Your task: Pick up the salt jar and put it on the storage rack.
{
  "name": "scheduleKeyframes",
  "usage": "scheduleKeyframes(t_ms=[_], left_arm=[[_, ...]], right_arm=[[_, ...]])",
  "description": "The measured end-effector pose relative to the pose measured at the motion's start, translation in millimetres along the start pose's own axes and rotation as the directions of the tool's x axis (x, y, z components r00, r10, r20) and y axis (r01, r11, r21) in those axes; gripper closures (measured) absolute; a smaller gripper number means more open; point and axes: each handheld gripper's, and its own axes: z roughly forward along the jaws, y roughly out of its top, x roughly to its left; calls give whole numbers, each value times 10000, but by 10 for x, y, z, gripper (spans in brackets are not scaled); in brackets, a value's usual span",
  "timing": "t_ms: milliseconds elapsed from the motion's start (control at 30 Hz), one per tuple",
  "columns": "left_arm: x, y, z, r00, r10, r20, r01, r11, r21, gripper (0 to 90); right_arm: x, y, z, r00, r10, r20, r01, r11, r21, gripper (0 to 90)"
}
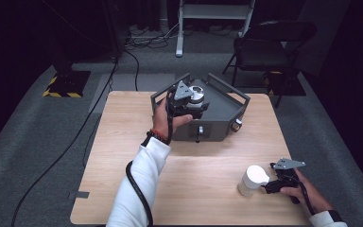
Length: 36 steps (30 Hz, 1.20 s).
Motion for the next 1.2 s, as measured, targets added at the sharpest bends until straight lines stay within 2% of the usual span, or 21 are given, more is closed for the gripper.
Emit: scheduleKeyframes(t_ms=[233, 500, 567, 700, 833, 933, 1200], left_arm=[[66, 19, 31, 9994, -116, -330, 112, 9998, -133, 302], [135, -6, 117, 9986, -192, -483, 184, 9997, -165, 302], [169, -30, 146, 9986, -328, -423, 319, 9993, -205, 302], [176, -36, 214, 9976, -130, -680, 126, 9999, -51, 302], [227, -83, 263, 9965, -345, -755, 337, 9994, -114, 302], [230, -104, 302, 9950, -311, -951, 312, 9995, -3, 302], [257, -192, 386, 9921, -564, -1117, 571, 9984, 30, 302]], right_arm=[[-1, 0, 0, 10000, -6, -4, 6, 10000, 0, 0], [-3, 1, 1, 10000, -28, -21, 28, 10000, 1, 0], [-3, 1, 1, 10000, -27, -22, 27, 10000, 1, 0], [-3, 1, 1, 10000, -24, -23, 24, 10000, 3, 0], [-3, 0, 1, 10000, -35, -28, 35, 10000, 2, 0], [-4, 1, 1, 10000, -35, -35, 35, 10000, 2, 0], [-5, 2, 0, 10000, -45, -42, 46, 10000, 5, 0]])
